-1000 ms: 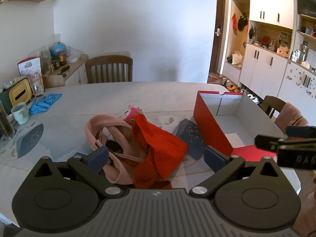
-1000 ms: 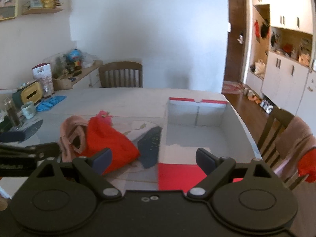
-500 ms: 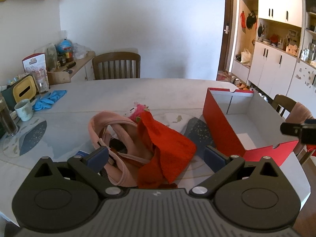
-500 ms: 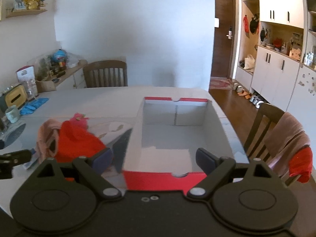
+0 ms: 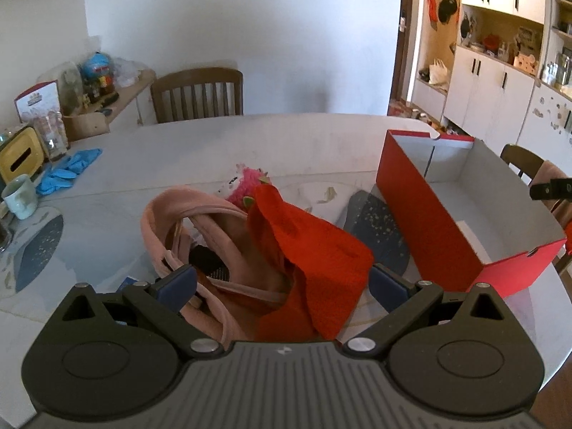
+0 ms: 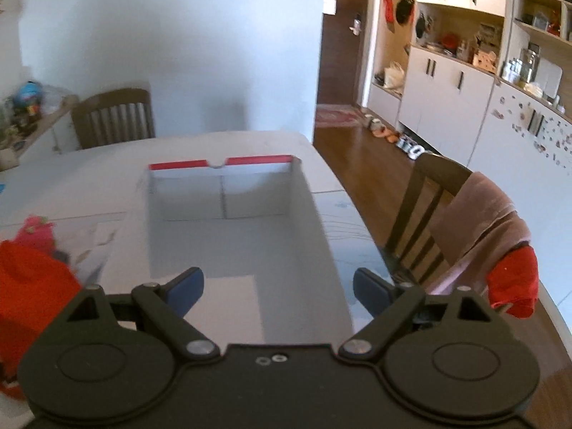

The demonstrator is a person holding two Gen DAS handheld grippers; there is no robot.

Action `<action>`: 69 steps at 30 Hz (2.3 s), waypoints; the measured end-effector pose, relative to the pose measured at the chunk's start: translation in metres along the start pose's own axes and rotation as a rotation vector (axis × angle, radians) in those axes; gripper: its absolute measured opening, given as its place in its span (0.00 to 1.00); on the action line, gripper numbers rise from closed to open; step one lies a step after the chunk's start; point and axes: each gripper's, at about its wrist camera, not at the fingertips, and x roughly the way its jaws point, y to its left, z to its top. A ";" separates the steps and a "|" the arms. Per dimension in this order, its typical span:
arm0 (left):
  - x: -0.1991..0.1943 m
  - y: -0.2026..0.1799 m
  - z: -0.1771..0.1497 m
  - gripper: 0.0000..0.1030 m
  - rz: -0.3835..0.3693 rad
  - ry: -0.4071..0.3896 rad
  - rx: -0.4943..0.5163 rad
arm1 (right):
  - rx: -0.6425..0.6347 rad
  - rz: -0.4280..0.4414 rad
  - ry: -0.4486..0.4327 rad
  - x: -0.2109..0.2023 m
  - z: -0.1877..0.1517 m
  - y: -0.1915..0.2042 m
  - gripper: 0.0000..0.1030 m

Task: Organize objects
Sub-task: 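Move the left gripper toward the red cloth in the pile, then close the left gripper on the red cloth in the pile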

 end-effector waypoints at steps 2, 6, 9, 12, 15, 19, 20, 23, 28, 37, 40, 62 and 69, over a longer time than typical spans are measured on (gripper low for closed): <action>0.007 0.005 0.003 0.99 -0.015 0.010 -0.001 | 0.023 -0.008 0.025 0.013 0.003 -0.005 0.86; 0.020 0.012 0.011 0.99 -0.046 0.023 0.015 | 0.069 -0.021 0.069 0.032 0.007 -0.013 0.80; 0.030 0.016 0.017 0.99 -0.068 0.030 0.023 | 0.069 -0.045 0.090 0.040 0.010 -0.013 0.78; 0.040 0.021 0.023 0.99 -0.087 0.034 0.026 | 0.080 -0.059 0.109 0.045 0.013 -0.015 0.74; 0.048 0.022 0.029 0.99 -0.100 0.046 0.022 | 0.084 -0.057 0.131 0.050 0.016 -0.018 0.71; 0.053 0.017 0.034 0.99 -0.095 0.053 0.022 | 0.081 -0.046 0.162 0.057 0.021 -0.025 0.64; 0.054 0.015 0.035 0.99 -0.091 0.052 0.026 | 0.076 -0.040 0.169 0.060 0.022 -0.028 0.64; 0.057 0.008 0.035 0.99 -0.070 0.053 0.014 | 0.057 0.003 0.188 0.070 0.028 -0.034 0.61; 0.060 -0.002 0.035 0.99 -0.001 0.074 -0.043 | -0.001 0.065 0.230 0.091 0.033 -0.039 0.46; 0.058 -0.022 0.029 0.99 0.117 0.082 -0.073 | -0.024 0.128 0.326 0.109 0.027 -0.053 0.19; 0.061 -0.027 0.025 0.95 0.139 0.095 -0.080 | -0.037 0.133 0.338 0.109 0.025 -0.054 0.05; 0.101 -0.032 0.021 0.10 0.174 0.174 -0.044 | -0.105 0.148 0.299 0.102 0.025 -0.047 0.02; 0.092 -0.022 0.024 0.00 0.020 0.155 -0.071 | -0.101 0.148 0.298 0.102 0.024 -0.047 0.02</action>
